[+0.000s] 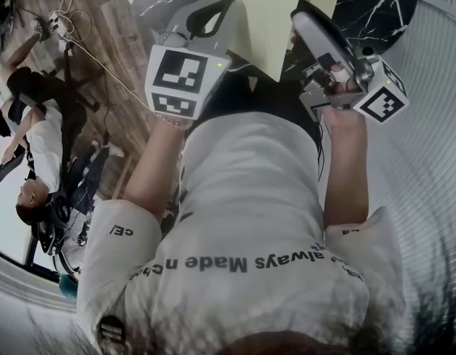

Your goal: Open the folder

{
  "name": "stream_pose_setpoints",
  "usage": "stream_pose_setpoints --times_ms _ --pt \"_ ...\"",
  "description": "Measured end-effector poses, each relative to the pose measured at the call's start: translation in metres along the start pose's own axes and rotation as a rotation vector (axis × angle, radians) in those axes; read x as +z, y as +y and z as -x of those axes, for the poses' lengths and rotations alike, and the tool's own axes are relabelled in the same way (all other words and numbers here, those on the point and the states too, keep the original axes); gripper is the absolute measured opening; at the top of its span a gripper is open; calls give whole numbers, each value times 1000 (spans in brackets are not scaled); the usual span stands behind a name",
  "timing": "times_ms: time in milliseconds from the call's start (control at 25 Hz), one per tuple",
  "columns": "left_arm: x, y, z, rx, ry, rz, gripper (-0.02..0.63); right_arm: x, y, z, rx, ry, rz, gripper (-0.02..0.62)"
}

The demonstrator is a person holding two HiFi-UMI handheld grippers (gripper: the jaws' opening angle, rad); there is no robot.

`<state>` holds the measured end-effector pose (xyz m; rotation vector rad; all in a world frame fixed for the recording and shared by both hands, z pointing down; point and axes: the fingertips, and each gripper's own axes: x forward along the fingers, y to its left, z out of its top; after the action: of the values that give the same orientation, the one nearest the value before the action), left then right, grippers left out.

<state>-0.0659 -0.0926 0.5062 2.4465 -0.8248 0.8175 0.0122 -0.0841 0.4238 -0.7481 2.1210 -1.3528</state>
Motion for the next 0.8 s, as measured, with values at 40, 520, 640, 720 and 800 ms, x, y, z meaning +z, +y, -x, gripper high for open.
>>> stream_pose_setpoints --times_ms 40,520,640,720,800 --pt "4 -3 8 -1 -12 2 2 -2 4 -4 5 7 4 107" --pt "57 -35 94 -42 -148 -3 3 -24 33 -46 20 87 17 103" --pt "69 -51 108 -56 -152 -56 3 -27 39 -58 24 112 34 95" --pt "71 -58 115 -43 -128 -105 2 -30 41 -65 26 125 47 95" --pt "73 -63 120 -19 -105 -162 3 -32 45 -74 31 140 59 94"
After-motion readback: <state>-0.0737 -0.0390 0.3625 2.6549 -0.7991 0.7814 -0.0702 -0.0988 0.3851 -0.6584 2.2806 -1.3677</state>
